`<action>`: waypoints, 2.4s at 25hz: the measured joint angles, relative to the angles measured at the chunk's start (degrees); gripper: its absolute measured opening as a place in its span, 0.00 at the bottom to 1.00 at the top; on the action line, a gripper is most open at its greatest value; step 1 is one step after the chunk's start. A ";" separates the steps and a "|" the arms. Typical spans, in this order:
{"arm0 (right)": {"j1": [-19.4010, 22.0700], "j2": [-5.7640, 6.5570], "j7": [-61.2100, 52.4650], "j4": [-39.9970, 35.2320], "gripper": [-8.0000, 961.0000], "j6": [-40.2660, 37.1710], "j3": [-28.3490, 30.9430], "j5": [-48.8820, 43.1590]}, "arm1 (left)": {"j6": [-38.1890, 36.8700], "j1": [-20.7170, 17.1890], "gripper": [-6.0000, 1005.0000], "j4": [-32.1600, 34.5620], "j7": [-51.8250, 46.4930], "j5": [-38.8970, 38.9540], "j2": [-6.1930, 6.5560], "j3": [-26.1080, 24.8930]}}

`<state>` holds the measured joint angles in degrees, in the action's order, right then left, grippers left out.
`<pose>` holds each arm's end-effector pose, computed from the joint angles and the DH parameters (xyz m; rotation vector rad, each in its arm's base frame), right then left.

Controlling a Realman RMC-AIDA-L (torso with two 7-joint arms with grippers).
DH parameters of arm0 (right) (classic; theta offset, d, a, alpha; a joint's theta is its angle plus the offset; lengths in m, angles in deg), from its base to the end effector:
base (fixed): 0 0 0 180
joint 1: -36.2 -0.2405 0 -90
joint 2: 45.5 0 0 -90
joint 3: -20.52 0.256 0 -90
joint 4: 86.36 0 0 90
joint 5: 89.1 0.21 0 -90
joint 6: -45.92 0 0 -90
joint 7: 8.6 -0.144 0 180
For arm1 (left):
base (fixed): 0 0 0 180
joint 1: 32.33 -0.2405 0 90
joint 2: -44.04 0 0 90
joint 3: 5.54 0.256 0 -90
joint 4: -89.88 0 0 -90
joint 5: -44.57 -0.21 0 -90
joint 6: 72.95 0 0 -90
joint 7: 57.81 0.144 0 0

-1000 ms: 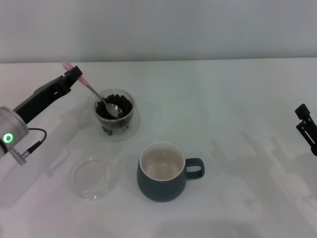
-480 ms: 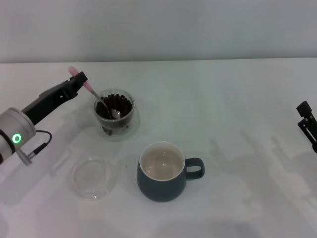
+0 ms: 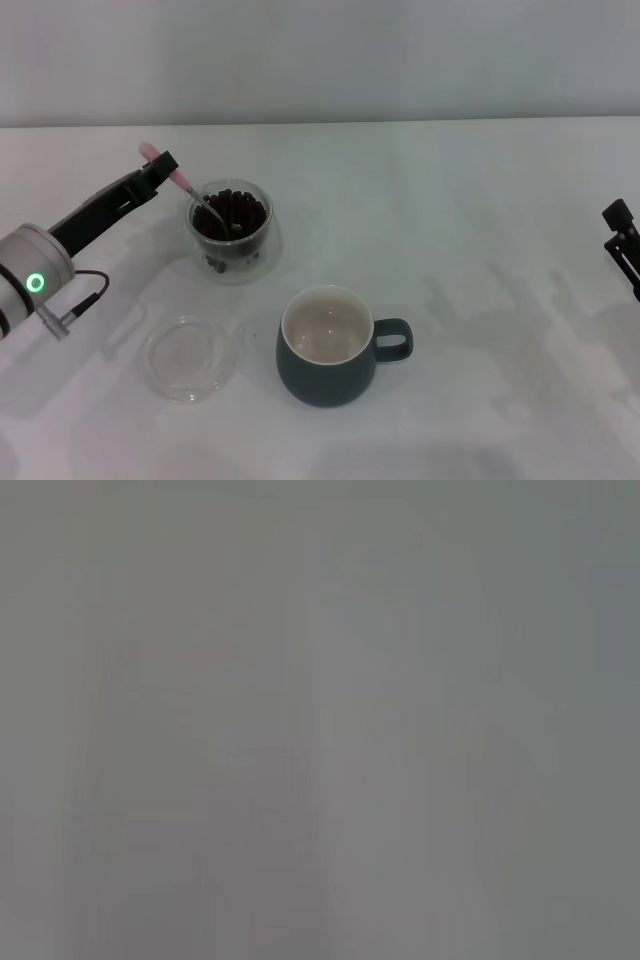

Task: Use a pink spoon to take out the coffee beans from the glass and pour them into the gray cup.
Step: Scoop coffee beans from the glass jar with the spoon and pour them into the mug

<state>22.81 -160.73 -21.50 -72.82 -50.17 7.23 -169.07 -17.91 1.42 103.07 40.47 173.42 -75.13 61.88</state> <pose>0.3443 0.2180 0.0001 -1.5857 0.4851 0.9341 -0.2768 0.3815 -0.0424 -1.8986 -1.3513 -1.0708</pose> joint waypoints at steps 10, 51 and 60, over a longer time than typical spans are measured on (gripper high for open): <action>0.03 0.00 -0.02 -0.01 0.88 0.32 0.23 -0.01 | -0.03 -0.61 0.14 -0.66 -10.05 0.02 -0.01 -0.10; 0.03 0.09 -0.02 -0.76 0.88 0.37 0.81 -0.33 | 15.97 -5.61 0.14 -0.90 -23.63 3.33 0.50 0.02; -0.05 0.09 -0.02 -0.88 0.88 0.37 0.45 -0.45 | 21.27 -2.42 0.14 -0.57 -23.92 -10.99 0.36 0.00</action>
<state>22.76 -160.64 -21.52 -73.70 -49.80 7.69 -169.52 3.36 -0.99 102.49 16.55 162.43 -74.77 61.88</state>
